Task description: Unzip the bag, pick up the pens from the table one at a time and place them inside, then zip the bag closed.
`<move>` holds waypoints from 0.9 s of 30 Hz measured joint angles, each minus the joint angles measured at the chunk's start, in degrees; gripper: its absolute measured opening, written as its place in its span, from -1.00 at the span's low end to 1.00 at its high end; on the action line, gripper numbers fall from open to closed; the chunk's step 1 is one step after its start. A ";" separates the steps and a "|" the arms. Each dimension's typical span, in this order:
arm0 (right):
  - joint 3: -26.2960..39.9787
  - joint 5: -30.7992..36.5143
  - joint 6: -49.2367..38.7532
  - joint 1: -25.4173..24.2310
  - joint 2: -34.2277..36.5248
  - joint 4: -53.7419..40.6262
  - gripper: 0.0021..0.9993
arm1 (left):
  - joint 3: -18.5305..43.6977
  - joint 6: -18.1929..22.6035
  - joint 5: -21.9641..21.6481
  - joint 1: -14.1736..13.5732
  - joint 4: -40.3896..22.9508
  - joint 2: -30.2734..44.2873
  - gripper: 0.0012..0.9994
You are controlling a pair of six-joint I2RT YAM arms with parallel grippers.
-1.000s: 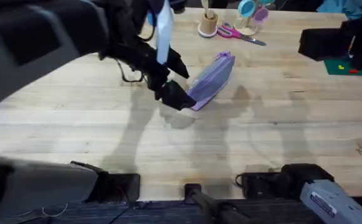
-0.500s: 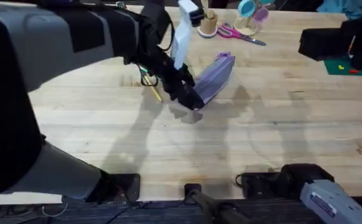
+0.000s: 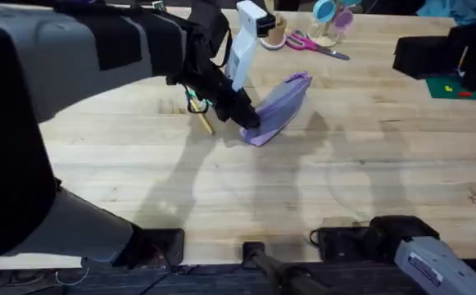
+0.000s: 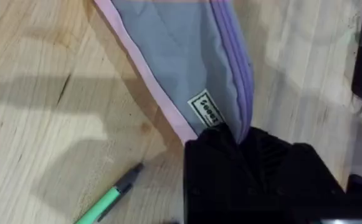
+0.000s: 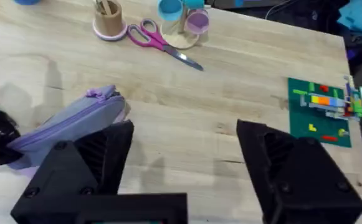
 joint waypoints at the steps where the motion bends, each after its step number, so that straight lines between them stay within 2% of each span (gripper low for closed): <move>1: 0.00 -0.25 0.00 0.00 0.00 -0.02 0.99 | 0.01 -0.05 0.00 -0.02 0.00 0.00 -0.91; 4: 0.00 -2.70 -0.44 -0.04 0.00 -0.02 0.99 | 0.01 -0.16 -0.02 -0.01 -0.02 0.00 -0.91; 8: 0.15 -9.11 -2.75 -0.04 0.81 -0.11 0.99 | 0.01 -0.16 -0.07 -0.02 0.00 0.00 -0.91; 13: 2.72 -15.61 -4.10 -0.04 6.30 -4.16 0.99 | 0.01 -0.16 -0.09 -0.02 -0.02 0.00 -0.92; 22: 17.81 -19.60 -4.72 0.12 22.10 -15.47 0.99 | 0.01 -0.19 -0.11 -0.02 0.00 0.00 -0.91; 27: 26.84 -20.25 -7.30 2.67 30.85 -21.54 0.99 | 0.00 -0.19 -0.13 -0.02 0.28 0.00 -0.91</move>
